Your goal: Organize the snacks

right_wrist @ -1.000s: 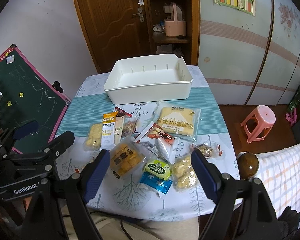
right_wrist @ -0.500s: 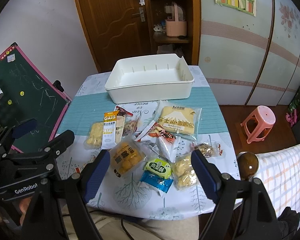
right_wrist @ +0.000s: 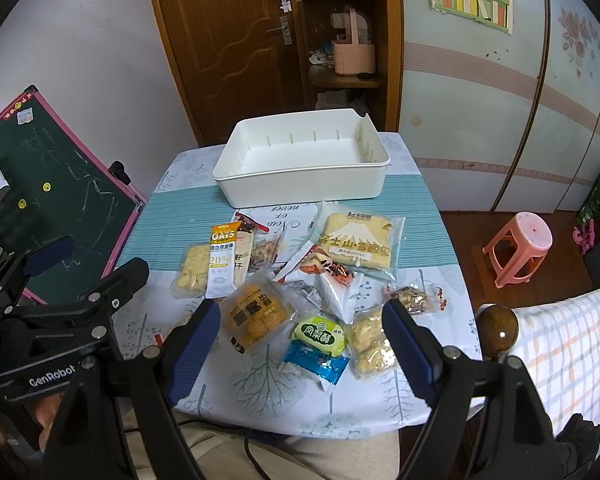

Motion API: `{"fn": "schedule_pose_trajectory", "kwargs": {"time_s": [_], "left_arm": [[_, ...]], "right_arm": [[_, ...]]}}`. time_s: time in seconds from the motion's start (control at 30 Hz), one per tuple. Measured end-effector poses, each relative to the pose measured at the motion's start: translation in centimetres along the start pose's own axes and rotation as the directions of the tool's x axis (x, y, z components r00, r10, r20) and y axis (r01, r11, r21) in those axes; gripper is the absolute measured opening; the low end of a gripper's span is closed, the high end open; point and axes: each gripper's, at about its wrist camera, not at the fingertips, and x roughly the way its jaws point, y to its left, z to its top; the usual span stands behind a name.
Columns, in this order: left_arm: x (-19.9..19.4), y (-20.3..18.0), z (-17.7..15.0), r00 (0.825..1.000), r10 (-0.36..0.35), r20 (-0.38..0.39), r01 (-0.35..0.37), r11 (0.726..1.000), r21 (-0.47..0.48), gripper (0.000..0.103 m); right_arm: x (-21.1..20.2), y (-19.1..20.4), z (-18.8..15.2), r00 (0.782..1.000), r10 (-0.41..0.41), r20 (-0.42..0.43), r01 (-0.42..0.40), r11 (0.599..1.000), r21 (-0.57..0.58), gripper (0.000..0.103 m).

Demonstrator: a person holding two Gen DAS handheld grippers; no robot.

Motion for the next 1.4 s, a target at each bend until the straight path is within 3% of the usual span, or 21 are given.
{"fn": "schedule_pose_trajectory", "kwargs": {"time_s": [0.4,0.67,0.8,0.9,1.0,1.2,1.4], "left_arm": [[0.2,0.1,0.2,1.000,-0.008,-0.026,0.008,1.000,0.001,0.102],[2.8,0.8,0.5,0.995,-0.060,-0.077,0.059,0.998,-0.020,0.102],[5.3,3.2,0.1,0.995,0.029,-0.096,-0.031,0.999,-0.023,0.102],[8.4,5.1,-1.1,0.982,0.092,-0.163,-0.091,0.996,0.012,0.102],[11.3,6.1,-2.8,0.967,0.071,-0.246,-0.064,0.997,0.036,0.102],[16.3,6.0,-7.4,0.917,-0.017,-0.399,0.055,0.995,0.085,0.102],[17.8,3.7,-9.9,0.894,-0.070,-0.443,0.168,0.968,0.187,0.102]], "right_arm": [[0.9,-0.3,0.1,0.999,0.038,-0.038,-0.037,0.999,0.026,0.084],[2.5,-0.9,0.1,0.997,0.048,-0.065,-0.046,0.999,0.022,0.084],[4.0,-2.4,-0.2,0.997,-0.037,-0.071,0.039,0.999,0.023,0.084],[6.1,-3.7,-0.9,0.990,-0.087,-0.113,0.090,0.996,0.019,0.084],[8.6,-4.7,-1.8,0.979,-0.091,-0.181,0.096,0.995,0.017,0.084],[12.9,-4.8,-4.6,0.944,-0.039,-0.328,0.042,0.999,0.000,0.083],[14.8,-4.7,-7.2,0.903,0.077,-0.422,-0.068,0.997,0.037,0.083]]}}
